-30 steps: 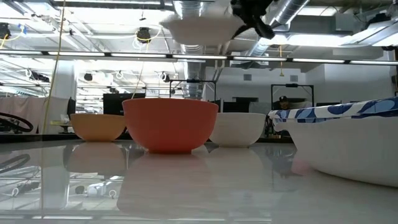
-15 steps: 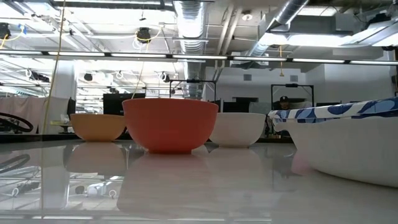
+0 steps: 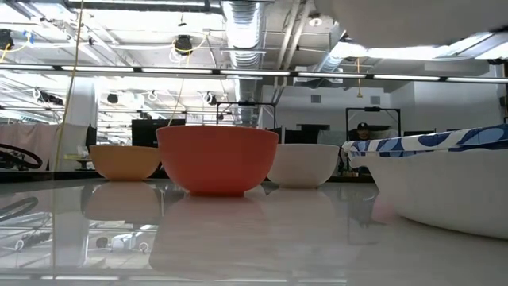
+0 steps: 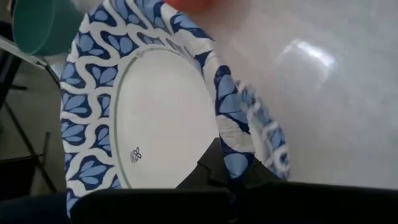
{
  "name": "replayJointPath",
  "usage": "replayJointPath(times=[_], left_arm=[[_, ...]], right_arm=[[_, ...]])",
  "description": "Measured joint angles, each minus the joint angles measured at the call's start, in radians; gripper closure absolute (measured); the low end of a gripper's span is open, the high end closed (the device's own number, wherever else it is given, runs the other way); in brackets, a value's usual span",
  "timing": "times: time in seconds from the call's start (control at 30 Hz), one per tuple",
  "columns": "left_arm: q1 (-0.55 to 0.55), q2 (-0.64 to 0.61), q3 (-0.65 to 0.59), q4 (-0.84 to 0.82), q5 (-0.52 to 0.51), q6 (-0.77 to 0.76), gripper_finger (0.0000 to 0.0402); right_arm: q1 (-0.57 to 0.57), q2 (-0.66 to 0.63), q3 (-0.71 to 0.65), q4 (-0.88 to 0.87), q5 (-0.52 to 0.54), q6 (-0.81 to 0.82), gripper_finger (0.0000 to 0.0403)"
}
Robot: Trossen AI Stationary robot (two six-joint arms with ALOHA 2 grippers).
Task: Nest bowls inside each other
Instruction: Stack the white patterned bowl on top of the white patterned bowl
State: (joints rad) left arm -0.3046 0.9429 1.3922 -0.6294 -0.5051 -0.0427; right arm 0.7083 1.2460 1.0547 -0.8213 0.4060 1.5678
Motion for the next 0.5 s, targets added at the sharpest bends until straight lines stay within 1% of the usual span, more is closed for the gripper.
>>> replayJointPath(times=[0.13,0.33,0.5], left_arm=[[0.000,0.008,0.000,-0.001,0.002,-0.007,0.0192],[0.000,0.022,0.000,0.000,0.002,-0.028,0.0192],[0.000,0.026,0.000,0.000,0.001,-0.039,0.0192]], right_arm=[[0.055,-0.001,-0.096,0.063,0.033,0.115,0.0402],[0.094,-0.001,-0.220,0.226,0.052,0.186,0.0402],[0.120,-0.001,-0.292,0.281,0.071,0.238,0.0402]])
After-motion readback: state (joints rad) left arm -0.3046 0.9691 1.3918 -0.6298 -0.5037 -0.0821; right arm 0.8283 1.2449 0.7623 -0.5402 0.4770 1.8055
